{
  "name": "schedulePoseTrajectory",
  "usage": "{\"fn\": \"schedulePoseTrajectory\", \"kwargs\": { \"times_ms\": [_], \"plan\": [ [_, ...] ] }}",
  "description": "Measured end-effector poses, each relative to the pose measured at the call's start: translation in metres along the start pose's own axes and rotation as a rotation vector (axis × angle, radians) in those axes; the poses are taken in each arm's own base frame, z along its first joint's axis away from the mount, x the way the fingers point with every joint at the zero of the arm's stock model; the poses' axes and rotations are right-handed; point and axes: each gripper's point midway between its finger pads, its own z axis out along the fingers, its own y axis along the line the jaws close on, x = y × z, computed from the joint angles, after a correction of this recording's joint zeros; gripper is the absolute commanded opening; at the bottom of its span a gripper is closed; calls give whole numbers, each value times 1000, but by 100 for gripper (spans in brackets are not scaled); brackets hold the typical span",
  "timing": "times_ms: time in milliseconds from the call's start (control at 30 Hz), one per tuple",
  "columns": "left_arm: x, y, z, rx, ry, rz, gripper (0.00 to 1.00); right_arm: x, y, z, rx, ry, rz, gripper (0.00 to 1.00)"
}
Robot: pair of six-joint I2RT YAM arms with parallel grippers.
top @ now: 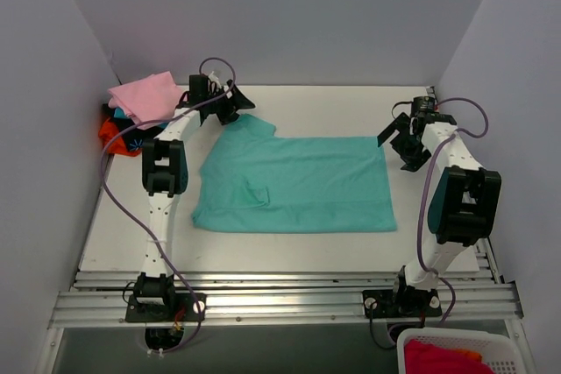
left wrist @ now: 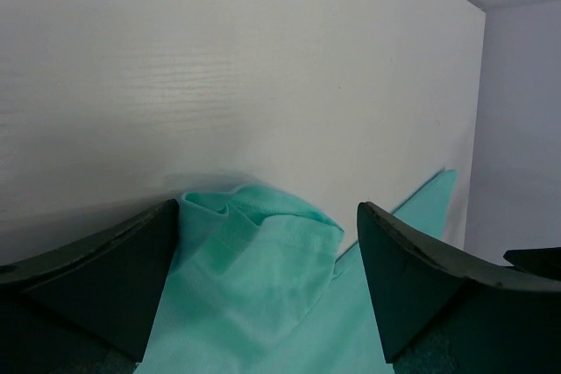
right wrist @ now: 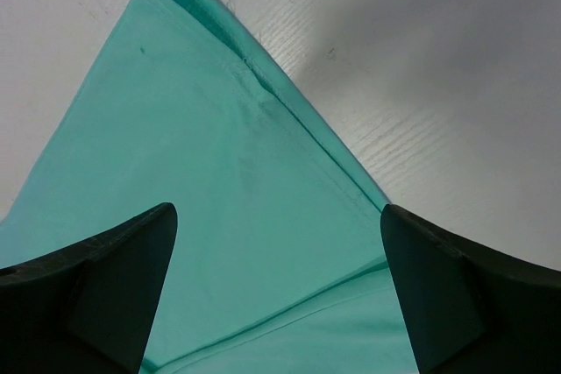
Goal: Fold and stack the t-shirts
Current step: Fold the tshirt
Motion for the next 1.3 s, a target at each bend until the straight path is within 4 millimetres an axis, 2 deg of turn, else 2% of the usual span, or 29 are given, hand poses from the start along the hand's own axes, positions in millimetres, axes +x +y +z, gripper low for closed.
{"fn": "schedulePoseTrajectory", "kwargs": {
  "times_ms": [233, 367, 467, 500, 567, 667, 700, 733, 800, 1000, 1200, 1300],
  "plan": [
    [-7, 9, -5, -21, -19, 4, 88, -1, 1, 5, -2, 1, 6, 96],
    [-10, 12, -6, -35, -31, 4, 79, 1, 0, 10, 5, 10, 12, 96],
    [-11, 16, -6, -54, -36, 3, 68, 1, 1, 11, 4, 11, 15, 96],
    [-11, 18, -6, -61, -38, 3, 61, 1, 1, 11, 4, 11, 16, 96],
    [-10, 22, -7, -76, -37, 2, 56, 1, 1, 11, 3, 10, 16, 96],
    [-9, 27, -7, -92, -34, -2, 41, -1, 3, 12, -2, 3, 18, 96],
    [-8, 29, -7, -101, -31, -4, 31, -3, 4, 13, -2, 1, 20, 96],
    [-7, 31, -7, -109, -29, -7, 14, -5, 5, 15, -3, -3, 21, 96],
    [-5, 36, -6, -123, -24, -8, 4, -10, 10, 24, -6, -9, 23, 96],
    [-1, 40, -5, -128, -16, -9, 2, -37, 34, 63, -57, -60, 31, 95],
    [13, 39, -18, -148, 9, -23, 2, -58, 55, 101, -114, -109, 44, 94],
    [21, 39, -26, -164, 28, -26, 2, -76, 71, 106, -162, -160, 50, 93]
  ]
}}
